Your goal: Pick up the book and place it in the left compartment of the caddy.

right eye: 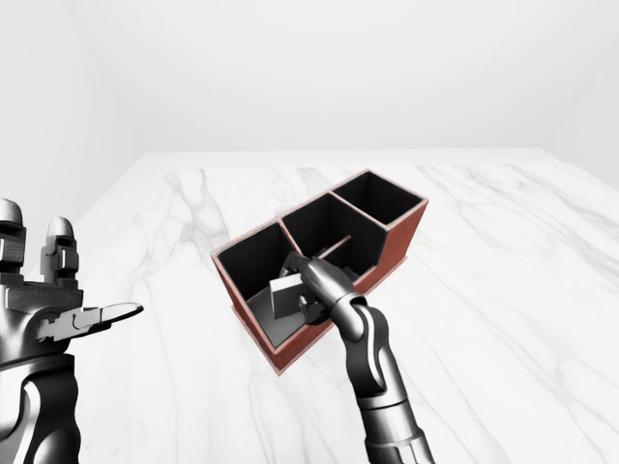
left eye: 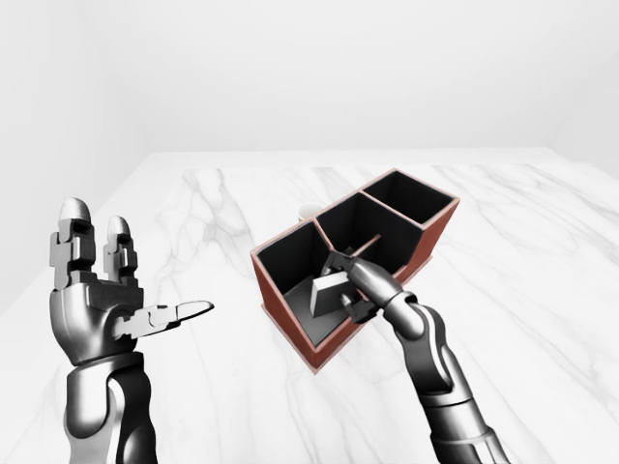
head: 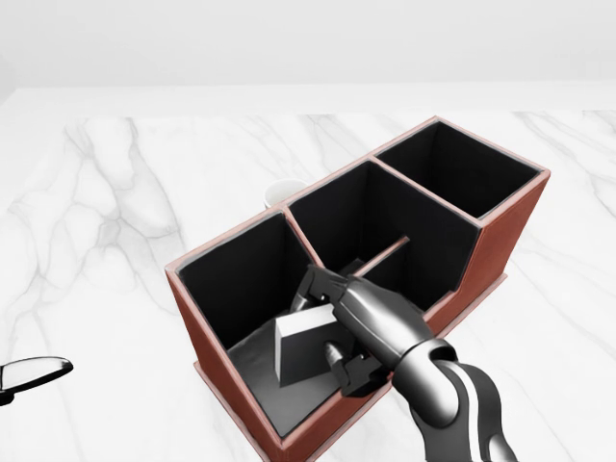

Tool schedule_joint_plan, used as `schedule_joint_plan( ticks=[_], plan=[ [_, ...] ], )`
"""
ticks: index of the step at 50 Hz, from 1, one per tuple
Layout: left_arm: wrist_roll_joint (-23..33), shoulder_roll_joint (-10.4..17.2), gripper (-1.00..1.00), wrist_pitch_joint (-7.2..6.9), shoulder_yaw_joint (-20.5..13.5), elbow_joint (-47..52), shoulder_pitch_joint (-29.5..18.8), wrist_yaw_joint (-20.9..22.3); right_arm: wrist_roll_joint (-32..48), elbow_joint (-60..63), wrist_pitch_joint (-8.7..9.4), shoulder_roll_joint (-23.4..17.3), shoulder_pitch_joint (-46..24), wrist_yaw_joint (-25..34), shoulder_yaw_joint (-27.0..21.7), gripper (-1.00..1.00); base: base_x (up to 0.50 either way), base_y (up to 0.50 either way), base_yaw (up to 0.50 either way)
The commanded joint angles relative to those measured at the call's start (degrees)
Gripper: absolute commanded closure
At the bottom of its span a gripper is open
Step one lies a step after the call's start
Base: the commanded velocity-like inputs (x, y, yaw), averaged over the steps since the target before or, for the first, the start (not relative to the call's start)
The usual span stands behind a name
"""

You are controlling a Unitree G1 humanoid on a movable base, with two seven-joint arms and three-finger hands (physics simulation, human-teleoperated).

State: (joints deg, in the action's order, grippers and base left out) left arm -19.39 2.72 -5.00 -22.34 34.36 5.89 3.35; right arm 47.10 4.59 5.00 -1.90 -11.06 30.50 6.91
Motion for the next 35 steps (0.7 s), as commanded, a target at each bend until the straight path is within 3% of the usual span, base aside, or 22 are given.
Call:
schedule_joint_plan(
  ticks=[1, 31, 32, 33, 34, 35],
  plan=[
    [0.0, 0.02, -1.0, 0.0, -0.02, -0.21, -0.05, 0.03, -1.59, -0.11, 0.0, 0.96, -0.37, -1.87, 0.58, 1.0, 0.0, 0.0, 0.0],
    [-0.38, 0.38, -1.0, 0.0, -0.48, 0.2, -0.47, 0.03, -0.32, -6.35, 0.0, 1.69, -1.76, -4.92, 1.06, 1.0, 0.0, 0.0, 0.0],
    [-0.39, 0.39, -1.0, 0.0, -0.48, 0.19, -0.46, 0.02, -0.45, -6.37, 0.0, 1.69, -1.74, -4.79, 0.98, 0.94, 0.0, 0.0, 0.0],
    [-0.21, 0.37, -1.0, 0.0, -0.4, -0.09, -0.5, 0.06, -0.39, -6.12, 0.0, 1.7, -1.5, -4.48, 1.07, 0.1, 0.0, 0.0, 0.0],
    [-0.2, 0.36, -1.0, 0.0, -0.37, -0.18, -0.51, 0.05, -0.42, -6.07, 0.0, 1.73, -1.58, -4.38, 1.0, -0.89, 0.0, 0.0, 0.0],
    [-0.17, 0.35, -1.0, 0.0, -0.3, -0.27, -0.5, 0.05, -0.39, -5.38, 0.0, 1.72, -1.39, -4.18, 0.93, -1.0, 0.0, 0.0, 0.0]
  ],
)
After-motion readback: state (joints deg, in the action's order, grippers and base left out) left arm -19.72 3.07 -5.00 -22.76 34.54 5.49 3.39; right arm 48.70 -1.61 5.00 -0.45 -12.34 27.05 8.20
